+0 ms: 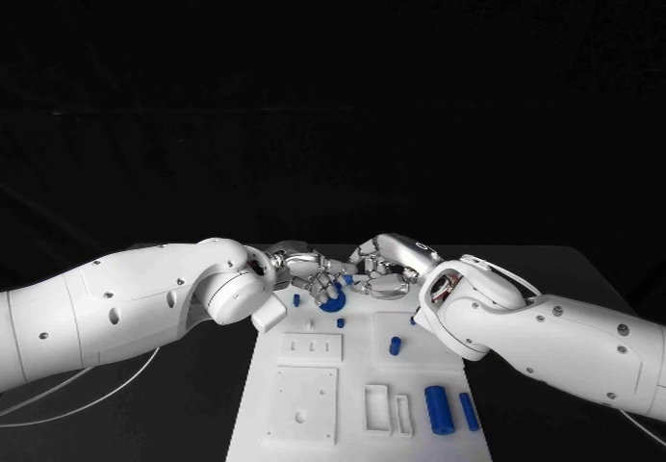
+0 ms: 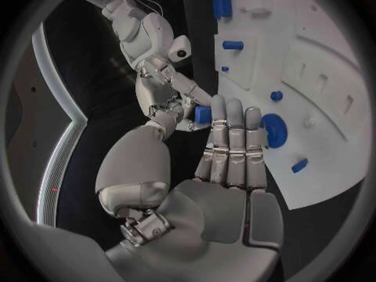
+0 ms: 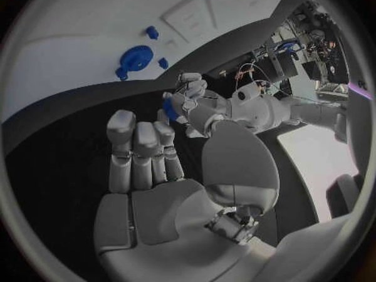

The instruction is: Assemble the parts on the task board

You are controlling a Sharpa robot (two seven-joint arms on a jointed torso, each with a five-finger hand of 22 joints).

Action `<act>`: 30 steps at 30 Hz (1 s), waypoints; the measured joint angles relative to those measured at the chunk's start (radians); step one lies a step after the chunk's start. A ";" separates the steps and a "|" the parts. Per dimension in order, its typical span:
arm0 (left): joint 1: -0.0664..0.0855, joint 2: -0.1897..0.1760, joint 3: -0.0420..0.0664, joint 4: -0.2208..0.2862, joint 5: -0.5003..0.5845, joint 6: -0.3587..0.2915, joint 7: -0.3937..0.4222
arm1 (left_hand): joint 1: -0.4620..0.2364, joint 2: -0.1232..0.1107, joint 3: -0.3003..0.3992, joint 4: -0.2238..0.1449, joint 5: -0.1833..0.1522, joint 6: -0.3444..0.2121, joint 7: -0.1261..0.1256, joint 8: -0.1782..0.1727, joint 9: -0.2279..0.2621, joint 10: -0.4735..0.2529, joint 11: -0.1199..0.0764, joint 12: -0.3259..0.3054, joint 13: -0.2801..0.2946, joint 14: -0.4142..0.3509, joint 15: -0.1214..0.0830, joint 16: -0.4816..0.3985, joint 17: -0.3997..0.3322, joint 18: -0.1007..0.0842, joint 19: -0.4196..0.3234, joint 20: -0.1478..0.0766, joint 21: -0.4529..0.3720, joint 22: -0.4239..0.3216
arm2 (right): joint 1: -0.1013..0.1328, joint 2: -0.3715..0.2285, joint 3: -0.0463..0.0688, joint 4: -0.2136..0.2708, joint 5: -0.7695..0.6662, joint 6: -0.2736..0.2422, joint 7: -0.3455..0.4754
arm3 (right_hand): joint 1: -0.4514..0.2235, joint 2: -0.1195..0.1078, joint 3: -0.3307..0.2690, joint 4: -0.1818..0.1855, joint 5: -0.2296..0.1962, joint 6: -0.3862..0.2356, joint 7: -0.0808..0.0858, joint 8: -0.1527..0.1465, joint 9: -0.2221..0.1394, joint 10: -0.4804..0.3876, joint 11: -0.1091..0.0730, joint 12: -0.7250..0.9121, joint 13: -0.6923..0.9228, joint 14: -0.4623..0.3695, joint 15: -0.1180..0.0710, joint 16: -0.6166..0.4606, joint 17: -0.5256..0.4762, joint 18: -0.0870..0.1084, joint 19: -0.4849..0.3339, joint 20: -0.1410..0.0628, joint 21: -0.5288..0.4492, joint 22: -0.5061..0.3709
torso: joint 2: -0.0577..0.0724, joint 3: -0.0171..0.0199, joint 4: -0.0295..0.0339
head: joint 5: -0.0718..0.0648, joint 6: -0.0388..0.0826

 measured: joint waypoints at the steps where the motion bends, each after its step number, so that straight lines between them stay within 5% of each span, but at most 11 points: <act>1: 0.000 0.000 0.000 0.000 0.000 0.000 0.000 | 0.000 0.000 0.000 0.000 0.000 0.000 0.000 0.000 0.000 0.000 0.000 0.000 0.000 0.000 0.000 0.000 0.000 -0.001 0.000 0.000 0.000 0.000 | 0.000 0.001 -0.002 -0.001 0.000 0.001 0.000 | 0.000 0.000 0.000 0.000 0.000 0.000 0.000 0.000 0.000 0.000 0.000 0.000 0.000 0.000 0.000 0.000 0.000 0.000 0.000 0.000 0.000 0.000 | 0.000 -0.0002 0.0000 | 0.000 0.000; 9: -0.001 0.000 -0.001 0.000 -0.007 0.002 -0.005 | 0.003 0.003 0.000 0.000 0.000 -0.002 0.002 0.000 0.003 0.000 0.000 0.000 0.000 0.000 0.000 0.000 0.000 -0.003 0.000 0.000 0.000 0.000 | 0.000 0.010 -0.009 -0.007 0.001 0.005 -0.001 | 0.000 0.000 0.000 0.000 0.000 0.001 0.000 0.000 -0.001 0.000 0.000 0.000 0.000 0.000 0.000 0.000 0.001 0.000 0.000 0.000 0.000 0.000 | 0.000 -0.0009 0.0005 | -0.003 -0.006; 15: -0.002 0.001 -0.002 0.001 -0.012 0.001 -0.011 | 0.041 0.061 -0.007 -0.018 0.000 0.018 -0.004 0.008 0.009 0.004 -0.004 0.008 0.004 0.000 0.000 0.011 0.000 0.007 0.000 0.000 0.008 0.000 | 0.000 0.014 -0.009 -0.009 0.001 0.007 -0.003 | 0.000 0.000 0.000 0.000 0.000 0.002 0.002 0.000 -0.001 0.000 0.000 0.000 0.000 0.000 0.000 0.000 0.001 0.000 0.000 0.000 0.000 0.000 | 0.000 -0.0011 0.0015 | -0.004 -0.010; 25: -0.002 0.002 -0.002 -0.002 -0.027 0.004 -0.018 | 0.109 0.151 -0.014 -0.114 0.000 0.059 -0.016 0.026 0.021 0.012 -0.010 0.008 0.009 0.004 -0.004 0.016 -0.009 0.007 0.000 0.000 0.015 0.000 | -0.003 0.014 -0.009 -0.006 0.001 0.009 -0.003 | 0.000 0.000 0.000 0.000 0.000 0.002 0.002 -0.001 -0.003 0.000 0.000 0.000 0.000 0.001 0.003 0.000 0.001 0.000 0.001 0.002 0.000 0.000 | -0.001 -0.0009 0.0007 | -0.002 -0.013; 30: -0.003 0.004 -0.002 -0.004 -0.032 0.004 -0.021 | 0.112 0.168 0.006 -0.121 0.000 0.072 -0.022 0.031 0.025 0.013 -0.016 0.008 0.010 0.007 -0.007 0.023 -0.011 0.008 0.000 0.000 0.019 0.000 | -0.005 0.014 -0.009 -0.004 0.001 0.009 -0.005 | 0.000 0.000 0.000 0.000 0.000 0.002 0.002 -0.002 -0.002 0.000 0.000 0.000 0.000 0.001 0.003 0.000 0.001 0.000 0.001 0.002 0.000 0.000 | -0.001 0.0003 0.0005 | -0.002 -0.014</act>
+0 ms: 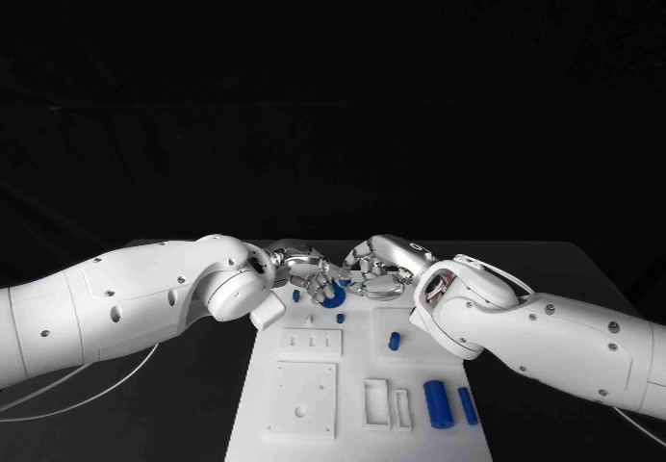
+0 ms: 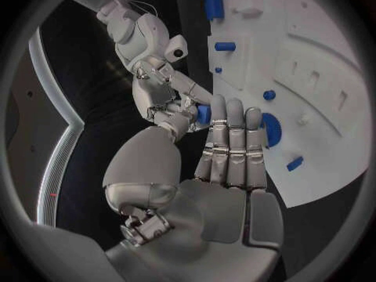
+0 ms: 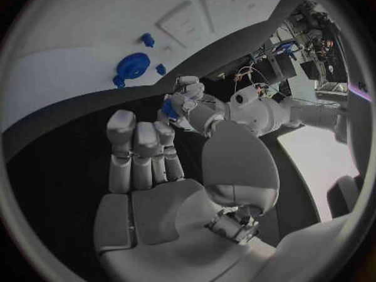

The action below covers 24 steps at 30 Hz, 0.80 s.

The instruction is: Assemble the parts on the task board

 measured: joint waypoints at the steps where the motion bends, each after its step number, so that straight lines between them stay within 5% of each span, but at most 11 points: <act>1: 0.000 0.000 0.000 0.000 -0.001 0.000 0.000 | 0.000 0.000 0.005 0.000 0.000 0.002 -0.002 0.000 0.001 0.000 0.000 0.000 0.000 0.000 0.000 0.000 -0.001 0.000 0.000 0.000 0.000 0.000 | 0.000 0.000 0.000 0.000 0.000 0.000 0.000 | 0.000 0.000 0.000 0.000 0.000 0.000 0.000 0.000 0.000 0.000 0.000 0.000 0.000 0.000 0.000 0.000 0.000 0.000 0.000 0.000 0.000 0.000 | 0.000 0.0000 0.0000 | 0.000 0.000; 15: -0.001 0.000 0.000 0.001 -0.014 -0.001 -0.002 | -0.001 0.011 0.070 -0.023 -0.003 0.027 0.009 0.016 0.016 0.024 -0.023 0.000 0.007 0.022 -0.014 0.019 -0.003 -0.001 0.015 -0.007 0.019 0.000 | -0.001 -0.002 0.000 0.006 0.001 0.003 -0.006 | 0.000 0.000 0.000 0.000 0.000 0.000 0.000 0.003 0.001 0.000 0.000 0.000 0.000 -0.001 0.001 0.000 0.000 0.000 -0.001 0.002 0.000 0.000 | 0.000 0.0007 -0.0006 | -0.001 -0.003; 24: -0.003 -0.001 0.000 0.008 -0.037 -0.015 -0.001 | -0.018 0.017 0.119 -0.048 0.090 0.034 0.015 0.016 0.016 0.069 -0.038 0.021 0.021 0.067 -0.034 0.044 -0.006 -0.003 0.053 -0.016 0.055 0.000 | -0.002 -0.003 0.000 0.007 0.005 0.004 -0.006 | -0.009 -0.009 -0.006 0.006 0.000 0.000 0.000 0.003 0.002 0.002 0.002 0.000 -0.001 -0.001 0.001 -0.005 0.001 0.000 -0.001 0.002 0.000 0.000 | 0.000 0.0002 0.0003 | -0.002 -0.007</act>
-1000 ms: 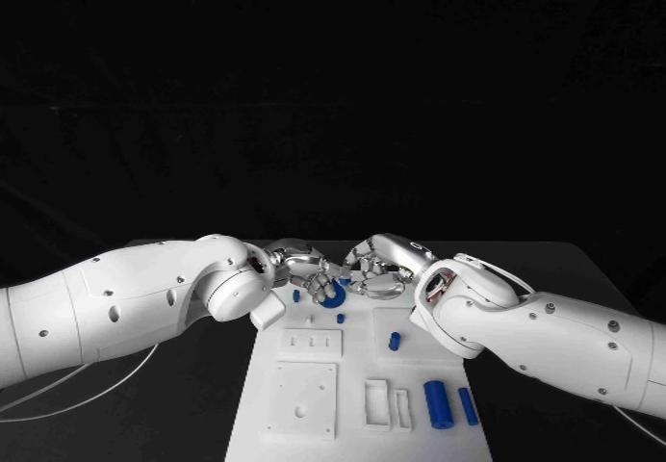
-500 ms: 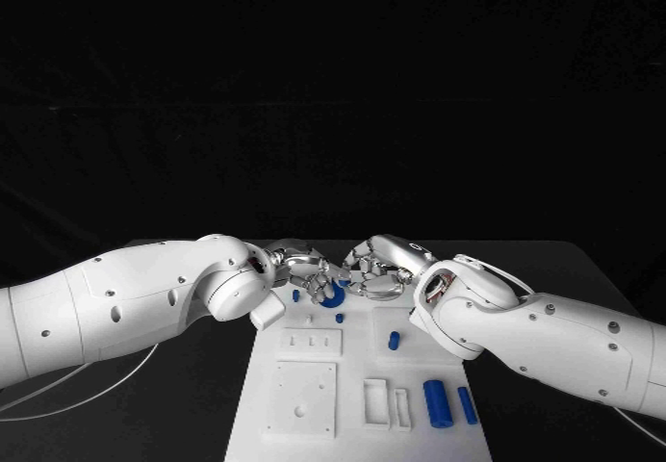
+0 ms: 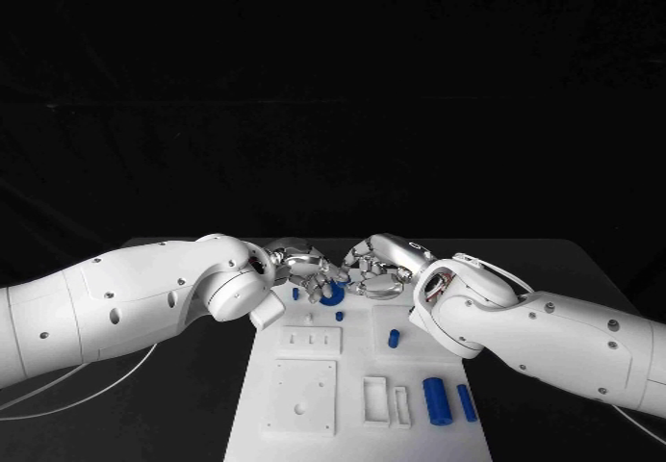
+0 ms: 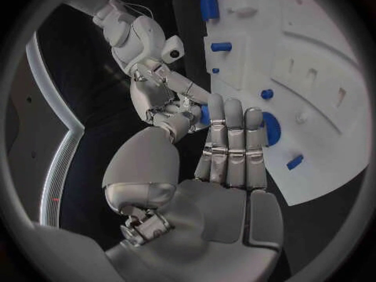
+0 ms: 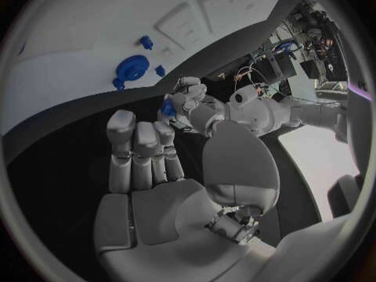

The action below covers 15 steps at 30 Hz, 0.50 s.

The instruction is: Assemble the parts on the task board

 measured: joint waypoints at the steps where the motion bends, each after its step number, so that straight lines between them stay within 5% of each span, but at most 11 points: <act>1: 0.000 0.000 0.000 0.000 -0.002 -0.001 0.000 | -0.005 -0.003 0.001 -0.001 0.007 0.005 -0.001 0.000 0.000 0.005 -0.004 0.000 0.002 0.007 -0.003 0.005 0.000 0.000 0.005 -0.002 0.007 0.000 | 0.000 0.000 0.000 0.000 0.001 0.000 0.000 | -0.004 -0.004 -0.001 0.001 0.000 0.000 0.000 0.000 0.000 0.000 0.000 -0.001 0.000 0.000 0.000 -0.001 0.000 0.000 0.000 0.000 0.000 0.000 | 0.000 -0.0001 0.0000 | 0.000 0.000; 6: 0.000 -0.001 0.001 0.001 -0.011 -0.007 -0.001 | -0.023 -0.009 0.006 -0.006 0.009 0.017 -0.012 0.000 0.000 0.033 -0.018 0.012 0.010 0.035 -0.021 0.018 0.000 0.000 0.025 -0.011 0.029 0.001 | -0.001 -0.001 -0.001 -0.005 0.012 0.000 0.005 | -0.013 -0.013 -0.014 0.003 0.009 -0.023 0.007 -0.016 -0.005 -0.007 0.007 -0.009 -0.002 0.000 0.000 -0.009 -0.001 0.000 0.000 0.000 0.000 0.000 | -0.001 0.0000 -0.0003 | 0.001 -0.001; 9: 0.000 -0.003 0.002 0.001 -0.017 -0.010 -0.003 | -0.028 -0.014 0.006 -0.006 0.001 0.028 -0.016 0.000 0.000 0.050 -0.025 0.019 0.014 0.053 -0.028 0.029 0.000 0.000 0.041 -0.013 0.042 0.001 | -0.001 -0.003 -0.002 -0.015 0.034 0.000 0.014 | -0.032 -0.032 -0.039 0.004 0.026 -0.070 0.011 -0.045 -0.018 -0.027 0.027 -0.027 -0.011 -0.017 0.016 -0.025 -0.008 0.000 -0.017 0.005 -0.019 0.000 | -0.001 -0.0001 -0.0012 | 0.002 -0.002; 15: 0.001 -0.008 0.002 0.001 -0.033 -0.011 -0.008 | -0.043 -0.010 0.009 -0.009 -0.002 0.035 -0.019 0.000 0.000 0.066 -0.033 0.032 0.021 0.070 -0.040 0.044 0.001 0.001 0.053 -0.018 0.060 0.001 | -0.002 -0.025 -0.002 -0.034 0.108 0.000 0.049 | -0.073 -0.073 -0.094 0.002 0.064 -0.176 0.060 -0.087 -0.032 -0.123 0.064 -0.094 -0.049 -0.119 0.060 -0.115 -0.049 -0.001 -0.128 0.041 -0.105 -0.018 | -0.001 -0.0001 -0.0012 | 0.003 -0.002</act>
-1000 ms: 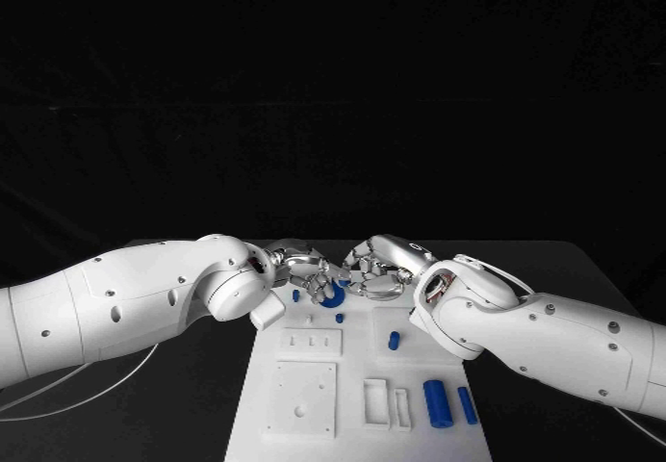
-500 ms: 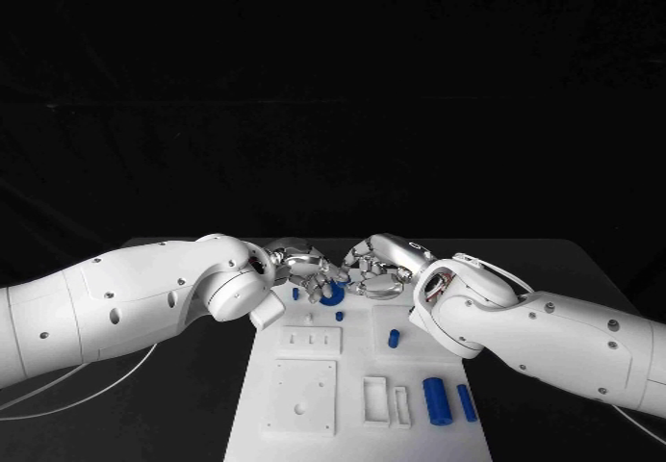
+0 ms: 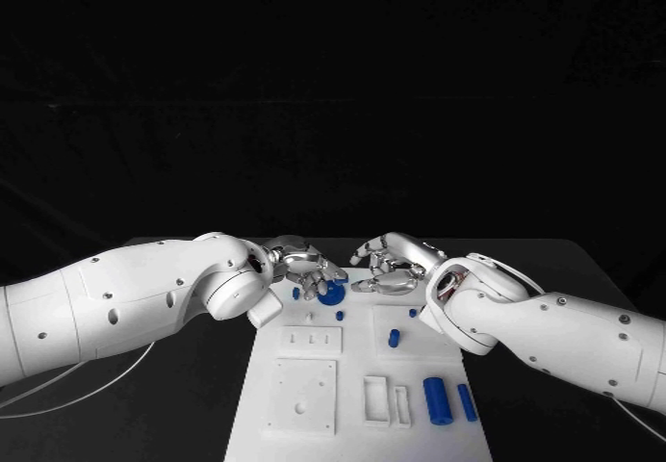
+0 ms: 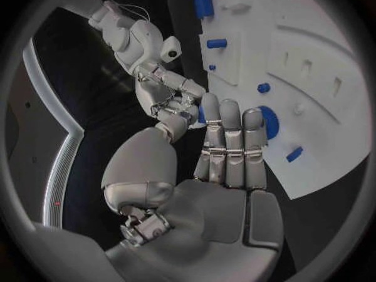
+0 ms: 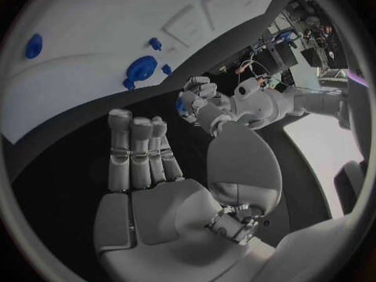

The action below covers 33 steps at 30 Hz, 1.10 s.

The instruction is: Assemble the parts on the task board

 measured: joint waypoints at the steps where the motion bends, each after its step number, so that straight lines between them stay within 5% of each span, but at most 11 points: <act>1: 0.000 -0.001 0.000 0.000 -0.002 0.000 -0.001 | -0.003 0.000 0.000 0.000 0.000 0.003 -0.001 0.000 0.000 0.005 -0.002 0.004 0.002 0.005 -0.002 0.006 0.001 0.000 0.002 -0.002 0.006 0.000 | 0.000 -0.007 0.000 -0.002 0.021 0.002 0.014 | -0.011 -0.008 -0.013 0.002 0.000 -0.006 0.006 0.000 0.000 -0.012 0.003 -0.008 -0.005 -0.012 0.004 -0.011 -0.006 0.000 -0.015 0.006 -0.011 -0.004 | 0.000 0.0000 0.0000 | 0.000 0.000; 5: -0.002 -0.005 0.000 0.002 -0.023 0.006 -0.007 | -0.022 0.000 -0.001 -0.007 0.004 0.015 -0.009 0.000 0.000 0.021 -0.014 0.037 0.021 0.022 -0.016 0.041 0.014 0.000 0.018 -0.007 0.037 0.000 | -0.001 -0.038 0.003 -0.023 0.129 0.007 0.089 | -0.083 -0.005 -0.068 0.029 -0.172 -0.039 0.025 -0.007 0.003 -0.086 0.019 -0.063 -0.046 -0.093 0.021 -0.086 -0.045 0.000 -0.114 0.035 -0.092 -0.032 | 0.001 0.0001 0.0022 | 0.000 -0.003; 11: -0.003 -0.010 -0.001 -0.002 -0.055 0.024 -0.025 | -0.041 -0.002 0.002 -0.019 0.047 0.025 -0.018 0.000 0.000 0.039 -0.031 0.081 0.043 0.047 -0.037 0.084 0.022 0.001 0.041 -0.016 0.081 0.000 | 0.009 -0.063 0.025 -0.107 0.326 0.014 0.181 | -0.097 0.030 -0.130 -0.006 -0.097 -0.049 0.028 0.002 0.019 -0.124 0.029 -0.112 -0.124 -0.129 0.029 -0.169 -0.102 0.009 -0.175 0.069 -0.177 -0.074 | 0.001 0.0007 0.0008 | 0.007 -0.007; 15: -0.002 -0.010 -0.001 -0.010 -0.091 0.053 -0.052 | -0.049 -0.007 0.002 -0.027 0.052 0.035 -0.028 0.000 0.000 0.060 -0.042 0.125 0.062 0.066 -0.052 0.123 0.031 0.002 0.060 -0.024 0.118 0.000 | 0.052 -0.055 0.027 -0.217 0.401 0.061 0.234 | -0.099 0.100 -0.165 -0.043 -0.048 -0.041 0.025 0.027 0.033 -0.104 0.021 -0.160 -0.222 -0.108 0.028 -0.252 -0.168 0.039 -0.172 0.095 -0.236 -0.117 | 0.000 0.0012 -0.0012 | 0.011 -0.008; 18: -0.002 -0.009 -0.002 -0.010 -0.134 0.082 -0.083 | -0.055 -0.012 0.004 -0.041 0.084 0.044 -0.034 0.000 0.000 0.074 -0.046 0.187 0.095 0.081 -0.065 0.177 0.052 0.011 0.073 -0.030 0.144 0.000 | 0.071 -0.052 0.029 -0.258 0.416 0.085 0.262 | -0.089 0.120 -0.175 -0.054 -0.040 -0.030 0.024 0.035 0.037 -0.080 0.022 -0.235 -0.312 -0.089 0.031 -0.340 -0.230 0.054 -0.182 0.112 -0.294 -0.159 | -0.001 0.0020 -0.0021 | 0.013 -0.009; 21: -0.002 -0.007 -0.006 -0.007 -0.179 0.116 -0.118 | -0.060 -0.007 0.011 -0.047 0.115 0.045 -0.036 0.000 0.000 0.070 -0.054 0.261 0.143 0.078 -0.069 0.222 0.067 0.017 0.085 -0.035 0.165 0.000 | 0.083 -0.044 0.028 -0.287 0.419 0.100 0.283 | -0.079 0.128 -0.193 -0.055 -0.040 -0.029 0.023 0.040 0.037 -0.065 0.024 -0.294 -0.387 -0.074 0.041 -0.412 -0.268 0.078 -0.188 0.133 -0.340 -0.191 | -0.003 0.0034 -0.0030 | 0.015 -0.014; 29: -0.002 -0.008 -0.032 0.010 -0.261 0.173 -0.180 | -0.094 0.007 0.008 -0.061 0.194 0.046 -0.036 0.000 0.000 0.056 -0.060 0.351 0.193 0.074 -0.076 0.281 0.073 0.016 0.103 -0.046 0.195 0.000 | 0.114 -0.016 0.028 -0.326 0.405 0.122 0.312 | -0.072 0.120 -0.206 -0.055 -0.040 -0.024 0.025 0.040 0.034 -0.064 0.023 -0.305 -0.419 -0.070 0.042 -0.443 -0.274 0.081 -0.195 0.140 -0.354 -0.200 | -0.004 0.0092 -0.0039 | 0.029 -0.032; 33: -0.003 -0.009 -0.037 0.029 -0.286 0.189 -0.196 | -0.106 0.012 0.009 -0.069 0.231 0.046 -0.036 0.000 0.001 0.055 -0.060 0.372 0.200 0.074 -0.076 0.300 0.074 0.015 0.111 -0.046 0.207 0.000 | 0.127 0.000 0.029 -0.345 0.401 0.126 0.320 | -0.064 0.120 -0.209 -0.052 -0.040 -0.023 0.024 0.040 0.033 -0.064 0.024 -0.305 -0.423 -0.070 0.042 -0.445 -0.275 0.081 -0.198 0.143 -0.359 -0.200 | -0.004 0.0135 -0.0021 | 0.034 -0.042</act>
